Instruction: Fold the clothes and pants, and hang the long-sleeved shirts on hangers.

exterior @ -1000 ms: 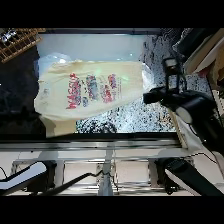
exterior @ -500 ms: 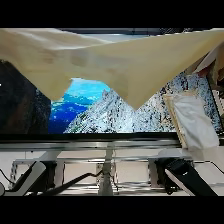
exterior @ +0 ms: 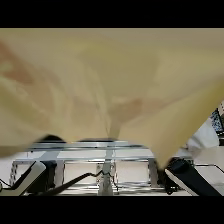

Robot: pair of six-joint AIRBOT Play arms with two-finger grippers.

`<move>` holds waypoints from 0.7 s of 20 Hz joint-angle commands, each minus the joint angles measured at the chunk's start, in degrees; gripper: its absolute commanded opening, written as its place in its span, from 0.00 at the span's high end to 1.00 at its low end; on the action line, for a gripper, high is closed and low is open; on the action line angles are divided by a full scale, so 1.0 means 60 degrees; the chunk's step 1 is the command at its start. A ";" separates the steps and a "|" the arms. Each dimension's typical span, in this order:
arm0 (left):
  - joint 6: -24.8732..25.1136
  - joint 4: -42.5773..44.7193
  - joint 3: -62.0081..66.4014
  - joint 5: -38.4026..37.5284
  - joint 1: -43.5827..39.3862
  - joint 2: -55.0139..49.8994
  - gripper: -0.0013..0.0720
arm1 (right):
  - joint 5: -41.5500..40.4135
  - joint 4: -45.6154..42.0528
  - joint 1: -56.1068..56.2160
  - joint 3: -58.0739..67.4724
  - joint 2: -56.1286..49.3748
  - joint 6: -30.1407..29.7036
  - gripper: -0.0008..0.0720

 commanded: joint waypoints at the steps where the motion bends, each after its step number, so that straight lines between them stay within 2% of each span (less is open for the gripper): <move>1: -0.0317 0.4368 -0.1053 0.0175 -0.1723 -0.0947 0.98 | 0.1854 -0.1384 -0.0007 0.0142 -0.1982 0.0528 0.98; 3: 0.0087 0.5013 -0.2142 0.0193 -0.2659 -0.1774 0.98 | 0.2554 -0.1428 -0.0149 -0.0160 -0.3344 0.0572 0.98; 6: 0.1137 0.5195 -0.3606 0.0696 -0.3526 -0.3096 0.98 | 0.2044 -0.1439 -0.0608 -0.1133 -0.5344 0.0838 0.98; 10: 0.1490 0.5730 -0.4036 0.2565 -0.3931 -0.5413 0.98 | -0.1020 -0.0976 -0.1588 -0.1821 -0.7868 0.1249 0.98; 12: 0.1668 0.5311 -0.4018 0.3333 -0.4047 -0.6557 0.98 | -0.2827 -0.0627 -0.1960 -0.1821 -0.8929 0.1297 0.98; 14: 0.2361 0.4324 -0.4018 0.3453 -0.4186 -0.7384 0.98 | -0.4007 -0.0525 -0.2222 -0.1818 -0.9570 0.1770 0.98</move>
